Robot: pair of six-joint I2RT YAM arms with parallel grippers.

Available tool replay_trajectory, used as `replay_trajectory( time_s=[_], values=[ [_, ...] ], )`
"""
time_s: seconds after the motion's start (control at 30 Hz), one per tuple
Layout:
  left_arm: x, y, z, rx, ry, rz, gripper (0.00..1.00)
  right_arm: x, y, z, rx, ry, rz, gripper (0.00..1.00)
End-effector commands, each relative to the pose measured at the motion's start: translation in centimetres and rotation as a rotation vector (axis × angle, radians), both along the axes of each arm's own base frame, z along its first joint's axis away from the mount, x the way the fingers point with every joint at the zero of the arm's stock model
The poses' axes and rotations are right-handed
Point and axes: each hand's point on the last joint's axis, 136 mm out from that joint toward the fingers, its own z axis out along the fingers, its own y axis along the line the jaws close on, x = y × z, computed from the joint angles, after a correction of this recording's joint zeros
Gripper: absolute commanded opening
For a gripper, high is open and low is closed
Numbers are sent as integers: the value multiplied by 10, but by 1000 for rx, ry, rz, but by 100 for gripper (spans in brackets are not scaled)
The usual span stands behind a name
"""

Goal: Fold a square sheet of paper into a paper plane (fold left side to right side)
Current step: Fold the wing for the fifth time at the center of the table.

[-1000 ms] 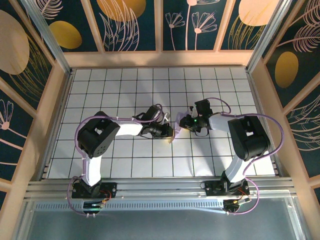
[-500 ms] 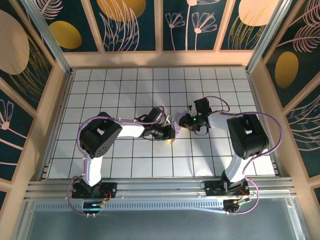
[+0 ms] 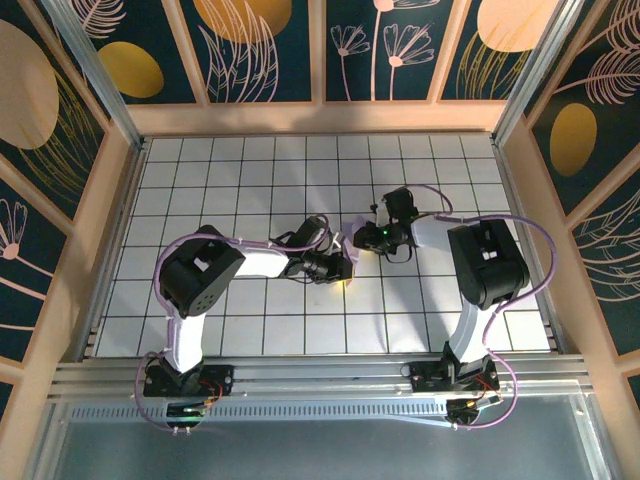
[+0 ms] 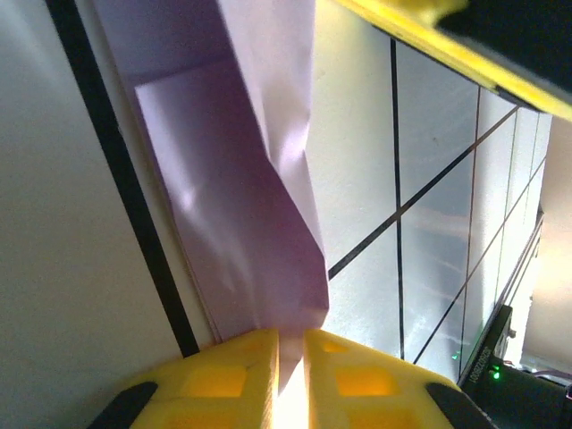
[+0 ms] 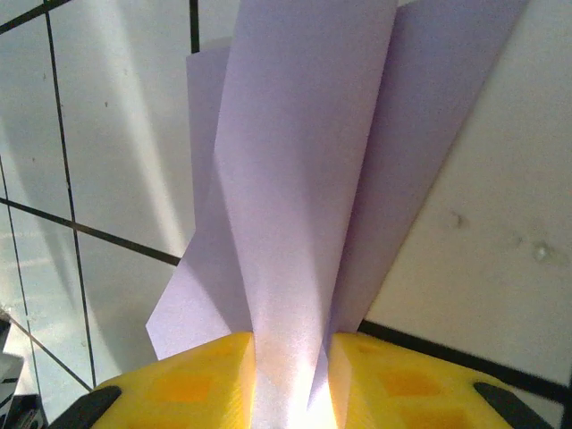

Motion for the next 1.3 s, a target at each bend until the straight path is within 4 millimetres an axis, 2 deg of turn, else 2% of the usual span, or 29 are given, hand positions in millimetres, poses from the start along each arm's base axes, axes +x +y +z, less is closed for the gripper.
replay_trajectory(
  time_s=[0.0, 0.23, 0.47, 0.57, 0.97, 1.27],
  values=[
    [4, 3, 18, -12, -36, 25, 18, 20, -7, -19, -89, -78, -11, 30],
    [24, 17, 45, -43, -88, 83, 30, 18, -7, -21, -89, -73, -8, 30],
    [44, 26, 35, -46, -59, 153, 37, 17, -7, -22, -92, -68, -3, 30],
    [53, 24, 32, -49, -60, 163, 38, 16, -7, -23, -94, -64, -3, 30],
    [71, 6, 20, -52, -60, 127, 38, 15, -8, -26, -103, -58, -1, 30],
    [81, 12, 4, 15, -56, 154, 34, 14, -9, -30, -116, -50, 2, 30]
  ],
)
